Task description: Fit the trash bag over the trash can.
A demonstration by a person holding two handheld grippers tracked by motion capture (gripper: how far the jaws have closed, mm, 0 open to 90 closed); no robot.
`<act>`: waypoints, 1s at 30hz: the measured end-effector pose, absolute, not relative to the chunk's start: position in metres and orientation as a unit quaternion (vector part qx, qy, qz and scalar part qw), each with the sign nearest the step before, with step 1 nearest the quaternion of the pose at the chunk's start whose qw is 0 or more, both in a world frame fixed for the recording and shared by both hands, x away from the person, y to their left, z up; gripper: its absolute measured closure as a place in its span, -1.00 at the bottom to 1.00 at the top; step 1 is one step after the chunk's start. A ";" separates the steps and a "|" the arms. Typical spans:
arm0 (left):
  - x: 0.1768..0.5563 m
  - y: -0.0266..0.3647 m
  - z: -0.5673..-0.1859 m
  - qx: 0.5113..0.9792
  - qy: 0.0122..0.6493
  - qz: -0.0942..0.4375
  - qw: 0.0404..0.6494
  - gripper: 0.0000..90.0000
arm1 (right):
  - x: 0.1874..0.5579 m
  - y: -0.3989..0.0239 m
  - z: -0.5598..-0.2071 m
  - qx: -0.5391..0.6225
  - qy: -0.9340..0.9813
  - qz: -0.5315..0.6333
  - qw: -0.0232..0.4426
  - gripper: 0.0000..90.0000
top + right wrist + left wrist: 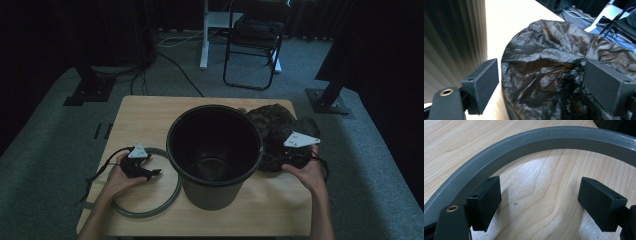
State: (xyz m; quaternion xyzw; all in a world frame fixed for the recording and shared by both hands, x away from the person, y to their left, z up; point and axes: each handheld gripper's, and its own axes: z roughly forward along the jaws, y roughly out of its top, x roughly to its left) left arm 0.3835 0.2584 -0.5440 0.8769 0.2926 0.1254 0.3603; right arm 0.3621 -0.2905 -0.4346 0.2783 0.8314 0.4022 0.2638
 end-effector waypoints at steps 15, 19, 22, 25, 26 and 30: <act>0.383 0.258 -0.545 0.875 0.294 0.127 0.364 -0.57 | 0.392 -0.299 -0.426 0.295 0.828 0.387 0.276 -0.70; 0.383 0.258 -0.545 0.875 0.294 0.127 0.363 -0.57 | 0.398 -0.300 -0.424 0.299 0.827 0.385 0.279 -0.70; 0.383 0.258 -0.545 0.875 0.295 0.127 0.363 -0.57 | 0.401 -0.301 -0.423 0.302 0.826 0.385 0.280 -0.70; 0.383 0.258 -0.545 0.875 0.295 0.127 0.363 -0.57 | 0.405 -0.303 -0.423 0.307 0.824 0.384 0.281 -0.70; 0.383 0.258 -0.545 0.875 0.295 0.127 0.363 -0.57 | 0.407 -0.303 -0.423 0.308 0.824 0.383 0.281 -0.70; 0.383 0.258 -0.545 0.875 0.296 0.127 0.363 -0.57 | 0.413 -0.304 -0.424 0.310 0.826 0.379 0.278 -0.69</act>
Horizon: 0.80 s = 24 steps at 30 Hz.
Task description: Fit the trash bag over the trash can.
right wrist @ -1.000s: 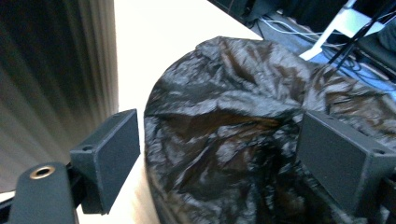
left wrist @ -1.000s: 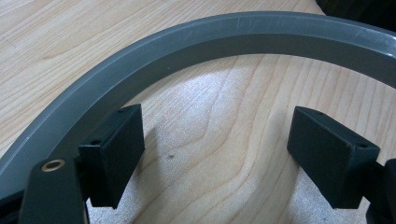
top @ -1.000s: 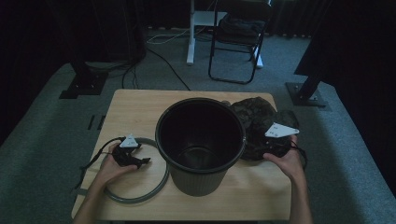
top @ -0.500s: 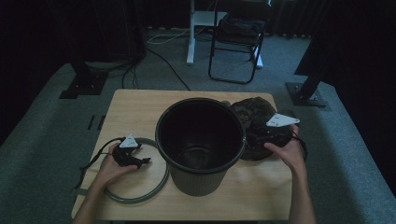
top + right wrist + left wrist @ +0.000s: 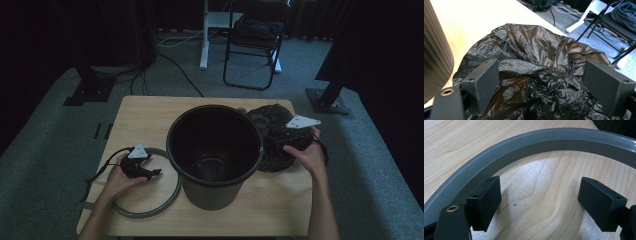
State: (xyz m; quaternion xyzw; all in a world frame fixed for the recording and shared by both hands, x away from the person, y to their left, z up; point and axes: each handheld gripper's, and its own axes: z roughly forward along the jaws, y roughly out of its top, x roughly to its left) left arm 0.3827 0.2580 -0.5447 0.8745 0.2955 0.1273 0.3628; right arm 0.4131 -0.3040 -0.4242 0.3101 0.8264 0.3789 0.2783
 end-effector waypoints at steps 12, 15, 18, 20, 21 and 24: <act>0.383 0.258 -0.545 0.875 0.295 0.127 0.363 -0.57 | 0.429 -0.300 -0.430 0.316 0.836 0.356 0.271 -0.69; 0.383 0.258 -0.545 0.875 0.295 0.127 0.362 -0.57 | 0.432 -0.297 -0.433 0.315 0.843 0.341 0.270 -0.69; 0.383 0.258 -0.545 0.875 0.295 0.128 0.362 -0.57 | 0.434 -0.296 -0.436 0.315 0.847 0.331 0.271 -0.69; 0.383 0.258 -0.545 0.875 0.295 0.127 0.362 -0.57 | 0.435 -0.297 -0.437 0.317 0.848 0.328 0.269 -0.69; 0.383 0.258 -0.545 0.875 0.295 0.127 0.362 -0.57 | 0.435 -0.296 -0.437 0.317 0.849 0.328 0.268 -0.69; 0.383 0.258 -0.545 0.875 0.295 0.127 0.362 -0.57 | 0.436 -0.297 -0.439 0.319 0.851 0.319 0.270 -0.69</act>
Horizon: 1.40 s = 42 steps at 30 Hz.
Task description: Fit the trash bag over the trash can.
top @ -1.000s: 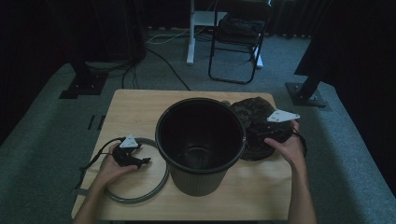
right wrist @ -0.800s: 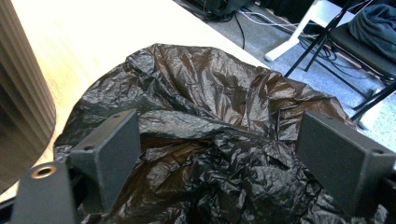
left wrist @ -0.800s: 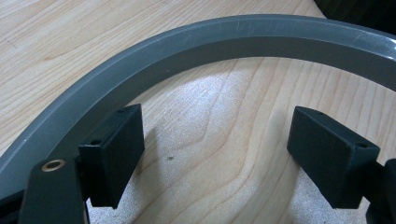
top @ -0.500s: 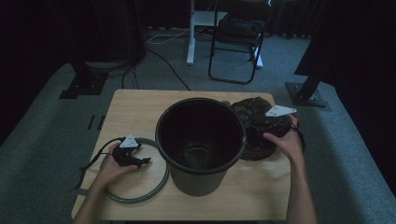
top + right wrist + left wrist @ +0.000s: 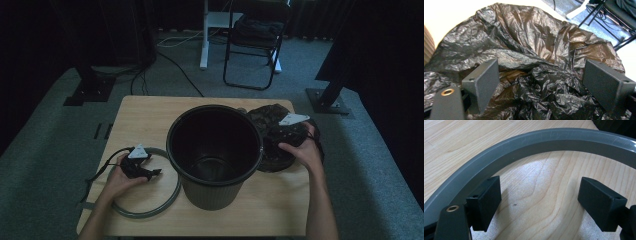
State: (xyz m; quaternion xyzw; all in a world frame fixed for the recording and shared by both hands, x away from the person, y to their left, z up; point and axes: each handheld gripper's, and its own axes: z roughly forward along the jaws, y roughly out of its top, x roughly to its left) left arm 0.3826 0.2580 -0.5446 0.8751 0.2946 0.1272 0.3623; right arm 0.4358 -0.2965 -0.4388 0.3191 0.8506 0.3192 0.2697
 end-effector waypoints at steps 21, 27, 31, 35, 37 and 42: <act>0.382 0.258 -0.545 0.875 0.293 0.127 0.363 -0.57 | 0.448 -0.300 -0.442 0.327 0.861 0.286 0.265 -0.62; 0.382 0.258 -0.545 0.876 0.293 0.127 0.362 -0.57 | 0.452 -0.297 -0.447 0.324 0.869 0.267 0.261 -0.60; 0.382 0.258 -0.545 0.877 0.291 0.126 0.362 -0.57 | 0.454 -0.294 -0.450 0.324 0.873 0.258 0.256 -0.60; 0.382 0.258 -0.545 0.876 0.291 0.127 0.362 -0.57 | 0.455 -0.294 -0.454 0.323 0.877 0.252 0.252 -0.60; 0.382 0.258 -0.545 0.876 0.291 0.127 0.362 -0.57 | 0.455 -0.294 -0.455 0.324 0.877 0.252 0.249 -0.58; 0.382 0.258 -0.545 0.876 0.292 0.127 0.363 -0.57 | 0.456 -0.294 -0.459 0.318 0.884 0.245 0.238 -0.42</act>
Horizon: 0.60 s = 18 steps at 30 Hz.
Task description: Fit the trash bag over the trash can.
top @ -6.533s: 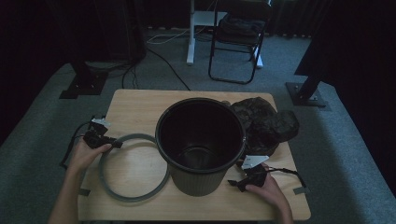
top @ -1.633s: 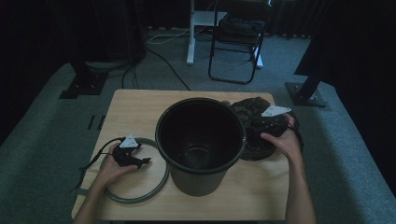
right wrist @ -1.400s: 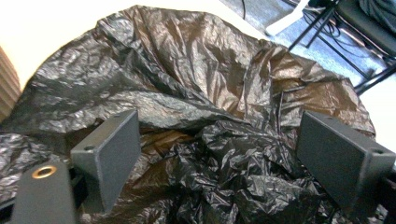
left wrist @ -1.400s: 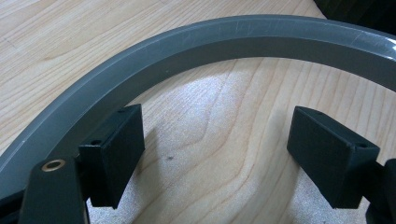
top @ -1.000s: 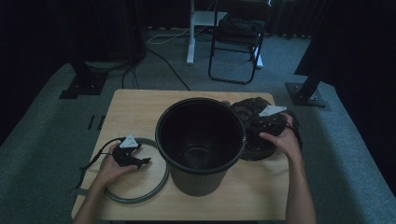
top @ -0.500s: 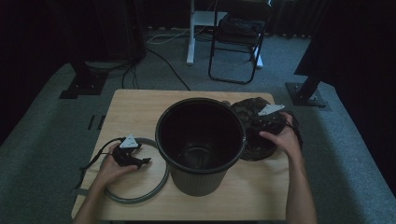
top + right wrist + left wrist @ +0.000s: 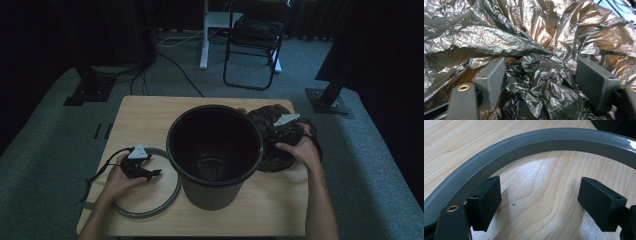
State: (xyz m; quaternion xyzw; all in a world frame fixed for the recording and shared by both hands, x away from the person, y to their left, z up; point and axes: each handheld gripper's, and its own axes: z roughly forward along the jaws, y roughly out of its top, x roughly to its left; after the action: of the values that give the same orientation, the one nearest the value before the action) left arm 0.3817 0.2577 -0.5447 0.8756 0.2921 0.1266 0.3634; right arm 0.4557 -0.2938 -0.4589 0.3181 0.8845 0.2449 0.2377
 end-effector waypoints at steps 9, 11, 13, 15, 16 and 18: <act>0.381 0.258 -0.545 0.876 0.292 0.126 0.364 -0.57 | 0.458 -0.292 -0.468 0.321 0.889 0.217 0.246 -0.27; 0.381 0.258 -0.545 0.876 0.292 0.126 0.364 -0.57 | 0.458 -0.292 -0.469 0.321 0.889 0.216 0.245 -0.24; 0.381 0.258 -0.545 0.876 0.292 0.126 0.364 -0.57 | 0.458 -0.293 -0.471 0.323 0.888 0.207 0.253 -0.02; 0.381 0.258 -0.545 0.876 0.292 0.126 0.364 -0.57 | 0.457 -0.293 -0.472 0.325 0.889 0.204 0.252 0.16; 0.381 0.258 -0.545 0.876 0.291 0.126 0.364 -0.57 | 0.457 -0.293 -0.472 0.325 0.889 0.204 0.252 0.16; 0.381 0.258 -0.545 0.876 0.292 0.126 0.364 -0.57 | 0.456 -0.294 -0.473 0.327 0.891 0.202 0.242 0.45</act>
State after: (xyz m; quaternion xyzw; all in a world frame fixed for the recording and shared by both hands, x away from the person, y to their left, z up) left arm 0.3813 0.2577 -0.5448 0.8756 0.2916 0.1263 0.3638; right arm 0.4563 -0.2942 -0.4734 0.3272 0.8909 0.2020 0.2416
